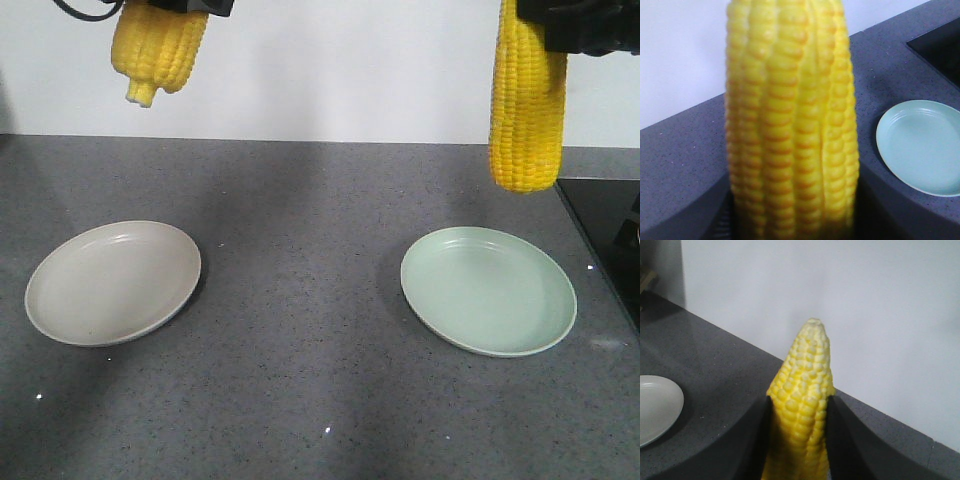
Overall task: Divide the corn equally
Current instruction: 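Lower left cob onto cream plate and right cob onto green plate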
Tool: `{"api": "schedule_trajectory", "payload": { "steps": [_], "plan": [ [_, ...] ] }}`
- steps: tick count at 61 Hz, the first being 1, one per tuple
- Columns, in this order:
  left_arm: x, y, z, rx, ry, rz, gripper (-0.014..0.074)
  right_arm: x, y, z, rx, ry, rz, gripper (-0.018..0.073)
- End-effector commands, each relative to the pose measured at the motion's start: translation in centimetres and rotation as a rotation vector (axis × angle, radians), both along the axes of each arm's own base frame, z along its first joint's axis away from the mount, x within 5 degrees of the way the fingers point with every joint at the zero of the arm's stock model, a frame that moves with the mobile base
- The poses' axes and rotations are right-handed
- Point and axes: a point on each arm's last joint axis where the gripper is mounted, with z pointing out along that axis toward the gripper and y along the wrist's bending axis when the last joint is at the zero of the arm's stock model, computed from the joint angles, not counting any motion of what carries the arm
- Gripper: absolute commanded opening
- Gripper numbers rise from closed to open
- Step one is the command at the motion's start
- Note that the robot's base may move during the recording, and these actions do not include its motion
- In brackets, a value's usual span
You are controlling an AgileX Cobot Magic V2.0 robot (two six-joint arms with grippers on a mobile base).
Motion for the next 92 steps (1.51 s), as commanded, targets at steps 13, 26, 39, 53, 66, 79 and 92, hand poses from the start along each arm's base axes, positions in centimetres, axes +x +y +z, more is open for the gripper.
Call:
{"api": "schedule_trajectory", "payload": {
  "steps": [13, 26, 39, 53, 66, 79, 92],
  "plan": [
    [1.1, 0.4, -1.6, 0.098, -0.014, 0.064, -0.0006, 4.5, -0.4, -4.0, -0.070, 0.227, -0.094, -0.0005],
    [3.2, 0.8, -6.9, 0.272, 0.079, 0.160, -0.0006, 8.4, -0.5, -9.3, -0.159, 0.429, -0.146, -0.0006],
    [4.8, 2.8, -11.1, 0.332, 0.188, 0.229, -0.0006, 10.8, -0.2, -13.4, -0.197, 0.572, -0.134, -0.0005],
    [5.6, 4.7, -14.2, 0.371, 0.269, 0.273, -0.0006, 12.1, -0.2, -16.1, -0.243, 0.648, -0.133, 0.0011],
    [5.9, 5.2, -15.7, 0.382, 0.279, 0.272, -0.0006, 12.6, -0.1, -17.4, -0.260, 0.693, -0.127, 0.0076],
    [6.2, 6.2, -16.8, 0.376, 0.310, 0.311, -0.0006, 12.7, -0.1, -17.6, -0.263, 0.696, -0.126, 0.0241],
    [6.4, 7.4, -18.0, 0.377, 0.334, 0.344, -0.0006, 12.7, -0.1, -17.5, -0.260, 0.695, -0.133, 0.0471]
  ]
}}
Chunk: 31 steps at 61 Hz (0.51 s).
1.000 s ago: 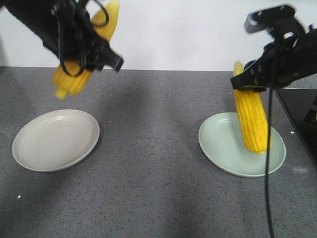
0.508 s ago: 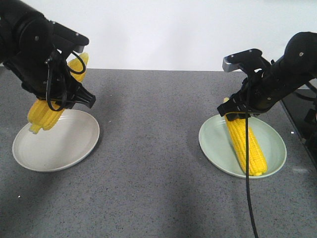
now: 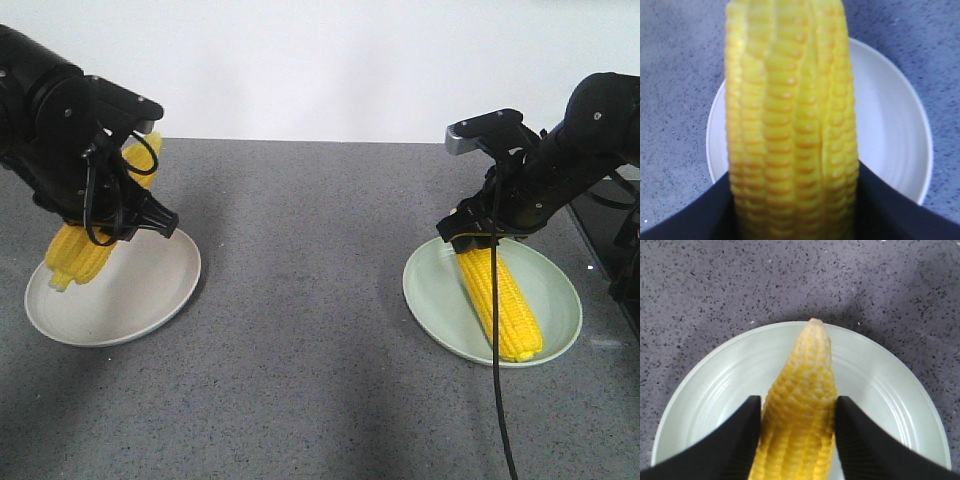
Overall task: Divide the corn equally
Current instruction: 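Lower left cob onto cream plate and right cob onto green plate, then open both grippers and lift them off the cobs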
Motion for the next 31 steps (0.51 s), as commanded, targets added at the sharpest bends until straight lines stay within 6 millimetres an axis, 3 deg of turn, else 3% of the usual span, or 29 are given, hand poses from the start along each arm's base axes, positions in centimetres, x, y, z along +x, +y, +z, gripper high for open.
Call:
{"api": "schedule_trajectory", "payload": {
  "steps": [1, 11, 31],
  "plan": [
    [-0.2, 0.8, 1.9, -0.018, -0.097, 0.015, -0.0006, 0.0, -0.3, 2.5, 0.010, -0.096, -0.014, 0.0492],
    [-0.1, 1.5, 1.0, -0.023, -0.089, 0.040, -0.0006, 0.0, -0.3, 2.5, 0.015, -0.103, -0.027, 0.0568],
    [0.8, 1.3, -1.0, -0.013, -0.052, 0.038, 0.0007, 0.1, -0.3, 2.6, 0.027, -0.109, -0.052, 0.0560]
  ]
}}
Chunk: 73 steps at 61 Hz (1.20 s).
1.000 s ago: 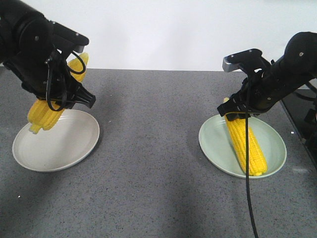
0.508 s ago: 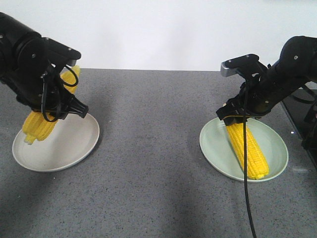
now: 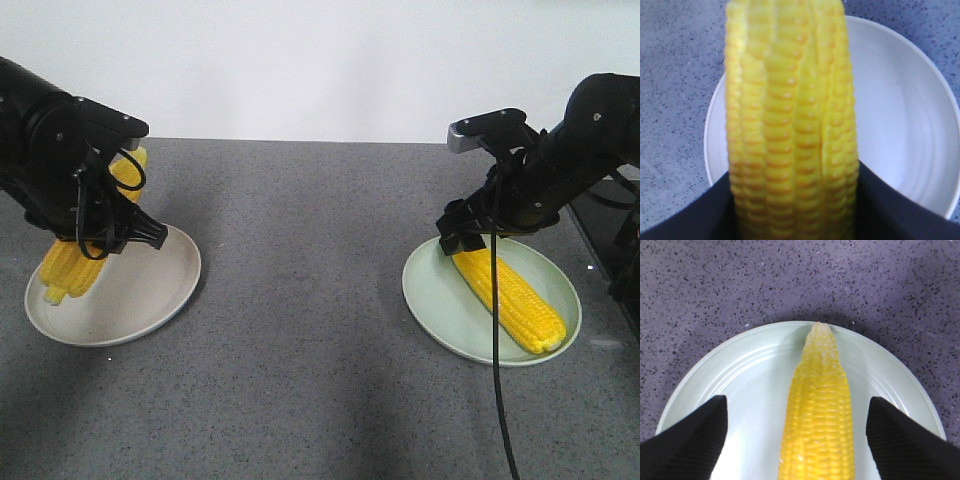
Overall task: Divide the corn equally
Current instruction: 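Open both grippers and lift them off the cobs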
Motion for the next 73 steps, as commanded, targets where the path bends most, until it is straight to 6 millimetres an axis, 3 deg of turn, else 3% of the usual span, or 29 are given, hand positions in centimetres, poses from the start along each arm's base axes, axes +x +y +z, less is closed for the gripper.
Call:
{"api": "schedule_trajectory", "payload": {
  "steps": [1, 11, 20, 41, 60, 73],
  "plan": [
    [0.3, 0.1, 1.1, 0.001, -0.057, -0.001, 0.0011, 0.0, -0.3, 2.6, 0.017, -0.107, -0.014, 0.0560],
    [1.0, -0.1, -0.9, 0.023, 0.014, 0.010, 0.0069, 0.0, -0.3, 2.6, 0.018, -0.106, -0.017, 0.0560],
    [1.4, -0.3, -2.2, 0.014, 0.051, 0.032, 0.0180, 0.1, -0.3, 2.6, 0.018, -0.109, -0.017, 0.0560],
    [1.3, -0.2, -2.1, 0.026, 0.052, 0.033, 0.0477, 0.2, -0.3, 2.6, 0.019, -0.120, -0.019, 0.0560],
    [1.4, 0.1, -1.8, 0.069, 0.039, 0.026, 0.0518, 0.2, -0.3, 2.6, 0.021, -0.122, -0.023, 0.0560],
    [0.7, 0.2, 0.7, 0.031, -0.062, 0.010, 0.0518, 0.1, -0.3, 2.9, 0.024, -0.133, -0.026, 0.0560]
  ]
}}
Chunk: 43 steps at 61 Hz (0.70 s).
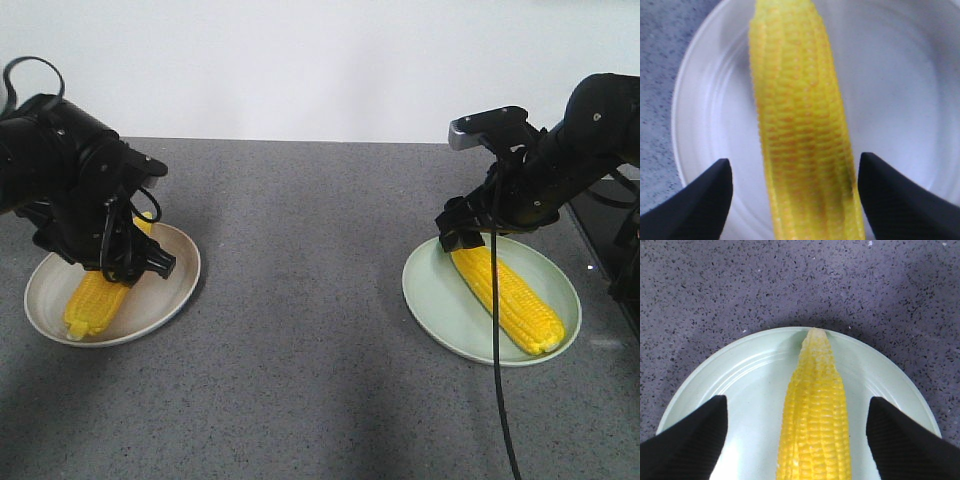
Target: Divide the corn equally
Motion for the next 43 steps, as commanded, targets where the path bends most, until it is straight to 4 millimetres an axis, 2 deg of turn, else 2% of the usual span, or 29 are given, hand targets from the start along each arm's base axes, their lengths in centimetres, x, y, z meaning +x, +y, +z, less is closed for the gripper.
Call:
{"api": "schedule_trajectory", "payload": {
  "steps": [1, 9, 15, 21, 25, 32, 37, 39, 43],
  "plan": [
    [-0.7, 0.4, 4.8, -0.040, -0.182, -0.010, 0.0518, -0.1, -0.3, 3.0, 0.020, -0.123, -0.014, 0.0560],
    [-1.8, 0.7, 7.4, -0.069, -0.274, -0.022, 0.0518, -1.2, -0.4, 5.3, 0.042, -0.185, -0.023, 0.0538],
    [-2.8, 0.9, 9.2, -0.109, -0.337, -0.026, 0.0517, -2.4, -0.5, 7.5, 0.055, -0.247, -0.023, 0.0475],
    [-4.0, 0.9, 11.2, -0.177, -0.407, -0.030, 0.0501, -4.1, -0.6, 10.0, 0.084, -0.321, -0.010, 0.0340],
    [-4.9, 0.8, 12.6, -0.245, -0.451, -0.030, 0.0471, -5.4, -0.5, 11.7, 0.117, -0.368, 0.006, 0.0214],
    [-6.7, 0.5, 14.7, -0.355, -0.515, -0.060, 0.0358, -8.1, -0.3, 13.9, 0.173, -0.459, 0.057, -0.0019],
    [-8.0, 0.5, 15.4, -0.402, -0.568, -0.109, 0.0257, -10.2, -0.1, 13.9, 0.228, -0.506, 0.082, -0.0011],
    [-8.5, 0.5, 15.2, -0.413, -0.574, -0.130, 0.0202, -11.3, -0.2, 14.1, 0.247, -0.543, 0.082, -0.0009],
    [-9.7, 0.6, 14.5, -0.441, -0.584, -0.155, 0.0103, -13.2, -0.3, 13.0, 0.263, -0.569, 0.090, -0.0008]
  ]
}}
